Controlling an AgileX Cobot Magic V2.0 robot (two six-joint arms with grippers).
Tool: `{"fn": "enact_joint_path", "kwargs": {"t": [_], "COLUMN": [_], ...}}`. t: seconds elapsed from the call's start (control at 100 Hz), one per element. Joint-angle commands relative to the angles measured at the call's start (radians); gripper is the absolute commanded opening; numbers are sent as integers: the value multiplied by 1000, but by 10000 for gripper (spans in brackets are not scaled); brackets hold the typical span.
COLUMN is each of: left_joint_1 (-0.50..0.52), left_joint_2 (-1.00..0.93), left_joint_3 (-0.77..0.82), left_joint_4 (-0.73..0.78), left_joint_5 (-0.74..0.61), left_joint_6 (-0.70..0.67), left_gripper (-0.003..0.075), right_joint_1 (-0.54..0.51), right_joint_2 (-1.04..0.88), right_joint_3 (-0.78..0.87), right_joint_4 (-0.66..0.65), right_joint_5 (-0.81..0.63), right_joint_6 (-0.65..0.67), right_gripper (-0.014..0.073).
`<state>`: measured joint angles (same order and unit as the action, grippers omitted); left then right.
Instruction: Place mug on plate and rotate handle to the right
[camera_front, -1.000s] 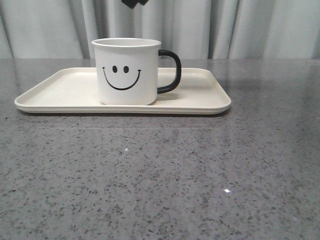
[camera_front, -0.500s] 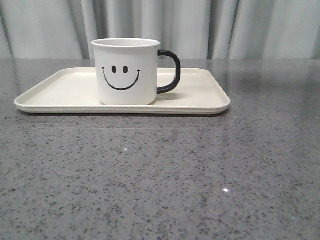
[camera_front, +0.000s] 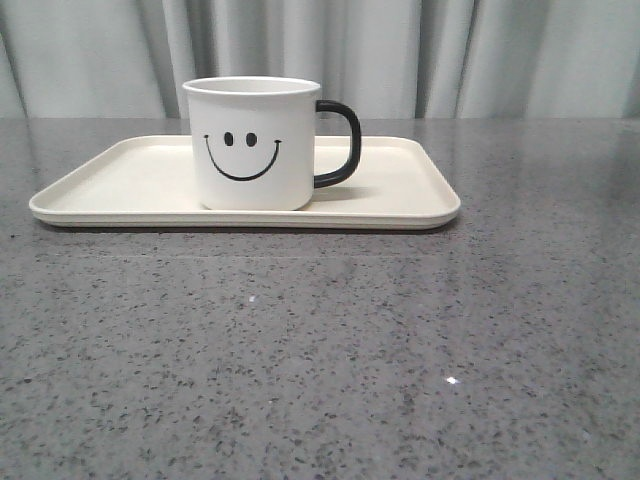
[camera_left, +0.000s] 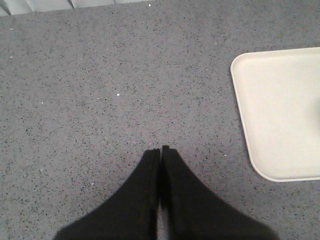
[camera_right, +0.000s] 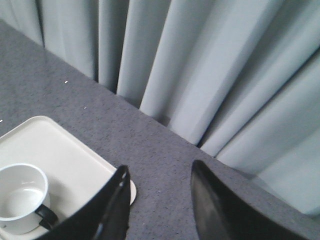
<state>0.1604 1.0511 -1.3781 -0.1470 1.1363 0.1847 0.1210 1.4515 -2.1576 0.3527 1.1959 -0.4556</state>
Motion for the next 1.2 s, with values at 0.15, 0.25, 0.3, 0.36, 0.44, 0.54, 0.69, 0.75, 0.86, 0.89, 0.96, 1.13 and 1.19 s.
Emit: {"fn": "enact_joint_path", "kwargs": {"t": [0.15, 0.25, 0.3, 0.36, 0.44, 0.54, 0.69, 0.75, 0.86, 0.89, 0.96, 1.13, 1.19], "left_joint_1": [2, 2, 2, 2, 2, 2, 2, 2, 2, 2, 2, 2, 2], "left_joint_2": [-11, -11, -11, -11, -11, -11, -11, -11, -11, -11, -11, -11, -11], "left_joint_3": [-23, -23, -23, -23, -23, -23, -23, -23, -23, -23, -23, -23, -23], "left_joint_4": [-21, -21, -25, -25, -26, -32, -32, -36, -36, -36, -36, -36, -38], "left_joint_5": [-73, -81, -85, -86, -88, -88, -88, -86, -84, -84, -84, -84, -84], "left_joint_6": [-2, -2, -2, -2, -2, -2, -2, -2, -2, -2, -2, -2, -2], "left_gripper": [-20, -20, -20, -20, -20, -20, -20, -20, -20, -20, -20, -20, -20], "right_joint_1": [-84, -99, -105, -105, -105, -105, -106, -106, -106, -106, -106, -106, -106], "right_joint_2": [-253, -375, -436, -506, -583, -670, -778, -810, -868, -882, -913, -961, -961], "right_joint_3": [340, 533, 634, 723, 842, 961, 1086, 1129, 1195, 1213, 1258, 1340, 1348], "right_joint_4": [31, 31, 31, 27, 27, 21, -65, -100, -143, -159, -195, -235, -246], "right_joint_5": [-285, -413, -467, -509, -552, -583, -597, -606, -617, -625, -657, -691, -691], "right_joint_6": [-21, -28, -28, -28, -27, -27, 9, 43, 134, 161, 218, 237, 237], "right_gripper": [312, 312, 312, 312, 312, 312, 309, 309, 308, 302, 252, 24, -56]}}
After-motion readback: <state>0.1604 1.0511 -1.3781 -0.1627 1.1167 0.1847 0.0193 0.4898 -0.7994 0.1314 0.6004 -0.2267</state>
